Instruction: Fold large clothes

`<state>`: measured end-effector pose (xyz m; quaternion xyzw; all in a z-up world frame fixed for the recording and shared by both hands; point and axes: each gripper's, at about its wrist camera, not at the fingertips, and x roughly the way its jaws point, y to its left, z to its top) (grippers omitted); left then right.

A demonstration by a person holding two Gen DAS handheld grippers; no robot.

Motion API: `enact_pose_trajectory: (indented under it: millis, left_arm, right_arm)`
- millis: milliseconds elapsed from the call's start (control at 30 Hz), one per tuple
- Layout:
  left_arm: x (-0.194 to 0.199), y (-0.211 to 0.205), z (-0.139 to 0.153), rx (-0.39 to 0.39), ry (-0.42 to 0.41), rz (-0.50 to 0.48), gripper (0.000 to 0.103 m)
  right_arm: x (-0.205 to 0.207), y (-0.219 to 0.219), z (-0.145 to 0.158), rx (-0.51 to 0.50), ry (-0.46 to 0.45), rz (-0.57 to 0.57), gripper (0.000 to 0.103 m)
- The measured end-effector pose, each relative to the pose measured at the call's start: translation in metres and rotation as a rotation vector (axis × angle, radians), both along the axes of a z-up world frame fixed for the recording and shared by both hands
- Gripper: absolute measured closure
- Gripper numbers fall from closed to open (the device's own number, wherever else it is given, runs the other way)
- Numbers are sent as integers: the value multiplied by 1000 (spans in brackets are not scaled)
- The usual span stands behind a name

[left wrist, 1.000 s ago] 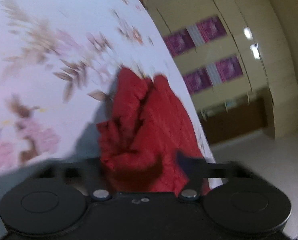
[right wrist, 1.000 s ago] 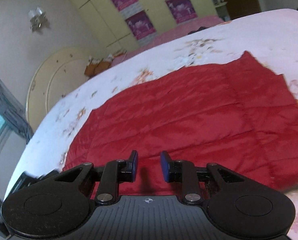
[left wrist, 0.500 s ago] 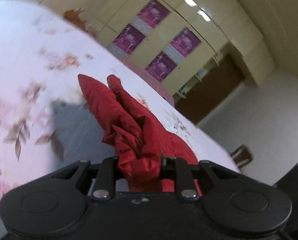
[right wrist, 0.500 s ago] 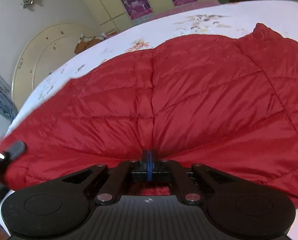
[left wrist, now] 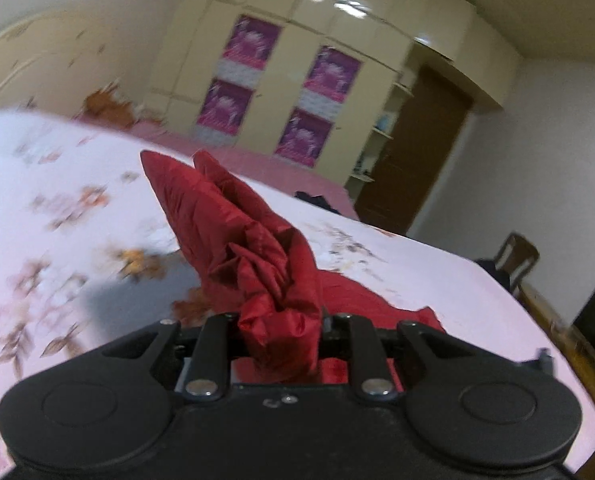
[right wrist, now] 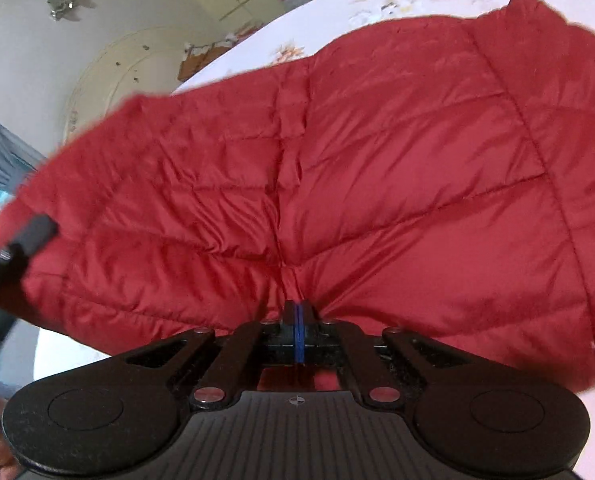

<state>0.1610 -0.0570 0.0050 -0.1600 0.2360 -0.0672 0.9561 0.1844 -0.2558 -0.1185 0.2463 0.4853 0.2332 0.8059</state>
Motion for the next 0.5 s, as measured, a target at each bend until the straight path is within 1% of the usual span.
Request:
enact_pose_trajectory:
  millis: [33,100,133,200,333,467,500]
  left_arm:
    - [0,-12,3,21,-10,-13,84]
    - [2,-33,7,45,-21,-40,84]
    - [3,-44,9,55,-22,-51,83]
    - [8,-64,10,81,-25,-76,83]
    - [23,-104,6,113,-14,-136,84]
    - [36,-143,-5,131,29,-213,84]
    - [39,-153,-10,134,42,-234,84]
  right_arm:
    - [1,-2,-2,7,-5,13,103]
    - [5,-14,-5,62,10,17,103]
    - [5,-24,-4,101,12,-6,103]
    - [2,-49,2,141,-23,-43,103]
    - [-8,-107,19,151,-93,-131,103]
    - [-15,-171,23,173,-105,-244,103]
    - [-15,-177,24,170,-106,-263,103]
